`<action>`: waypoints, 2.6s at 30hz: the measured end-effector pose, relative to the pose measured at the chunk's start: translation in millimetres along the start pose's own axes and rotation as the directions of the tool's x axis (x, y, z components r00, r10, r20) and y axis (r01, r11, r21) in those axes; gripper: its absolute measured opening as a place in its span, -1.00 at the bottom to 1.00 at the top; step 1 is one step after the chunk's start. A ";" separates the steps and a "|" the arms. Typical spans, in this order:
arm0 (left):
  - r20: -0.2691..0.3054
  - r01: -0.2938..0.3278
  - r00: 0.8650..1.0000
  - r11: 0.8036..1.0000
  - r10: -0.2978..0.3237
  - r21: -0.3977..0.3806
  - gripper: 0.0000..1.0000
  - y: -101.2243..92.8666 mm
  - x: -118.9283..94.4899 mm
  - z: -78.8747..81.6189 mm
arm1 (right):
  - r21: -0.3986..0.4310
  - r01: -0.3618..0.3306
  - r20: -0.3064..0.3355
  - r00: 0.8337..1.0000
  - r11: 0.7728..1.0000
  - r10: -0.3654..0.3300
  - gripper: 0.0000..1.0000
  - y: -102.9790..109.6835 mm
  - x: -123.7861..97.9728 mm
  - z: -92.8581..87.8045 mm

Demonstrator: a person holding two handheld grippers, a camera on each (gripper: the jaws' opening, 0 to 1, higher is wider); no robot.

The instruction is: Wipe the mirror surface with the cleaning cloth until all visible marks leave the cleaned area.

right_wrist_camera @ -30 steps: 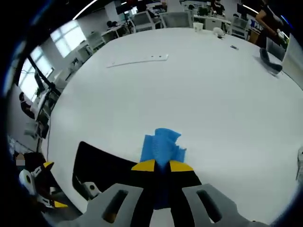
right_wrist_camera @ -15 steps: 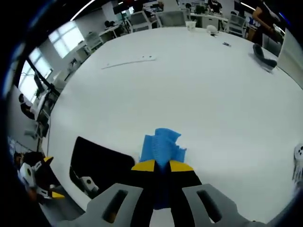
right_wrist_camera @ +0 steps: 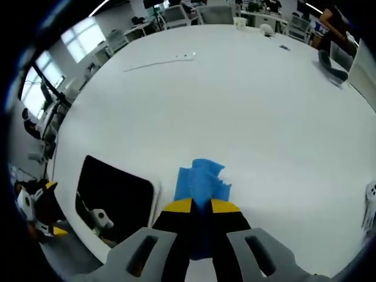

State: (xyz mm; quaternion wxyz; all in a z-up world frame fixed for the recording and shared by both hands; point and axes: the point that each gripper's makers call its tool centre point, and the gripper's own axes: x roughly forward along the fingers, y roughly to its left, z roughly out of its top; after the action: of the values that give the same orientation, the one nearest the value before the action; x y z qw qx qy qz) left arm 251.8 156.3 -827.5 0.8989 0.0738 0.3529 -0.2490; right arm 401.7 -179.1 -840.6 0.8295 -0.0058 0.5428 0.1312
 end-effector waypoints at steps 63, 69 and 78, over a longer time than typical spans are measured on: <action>0.159 -0.016 0.987 0.993 0.034 -0.114 0.99 5.1 -16.7 49.3 | -0.278 0.076 0.514 0.854 0.957 0.082 1.00 7.1 -99.2 -27.4; 0.156 -0.025 0.987 0.994 0.042 -0.110 0.99 1.6 -19.4 41.1 | -0.238 0.072 0.516 0.854 0.969 0.064 1.00 3.2 -95.6 -64.7; 0.138 -0.124 0.982 0.992 0.125 -0.015 0.99 13.2 -17.7 26.7 | -0.230 -0.074 0.473 0.863 0.970 0.178 1.00 39.8 -71.5 -102.0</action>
State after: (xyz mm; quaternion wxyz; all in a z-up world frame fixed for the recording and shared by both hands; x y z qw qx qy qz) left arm 263.3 166.5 -796.5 0.9353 0.0755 0.2850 -0.1955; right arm 274.2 -171.3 -812.6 0.9245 -0.0220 0.2974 0.2374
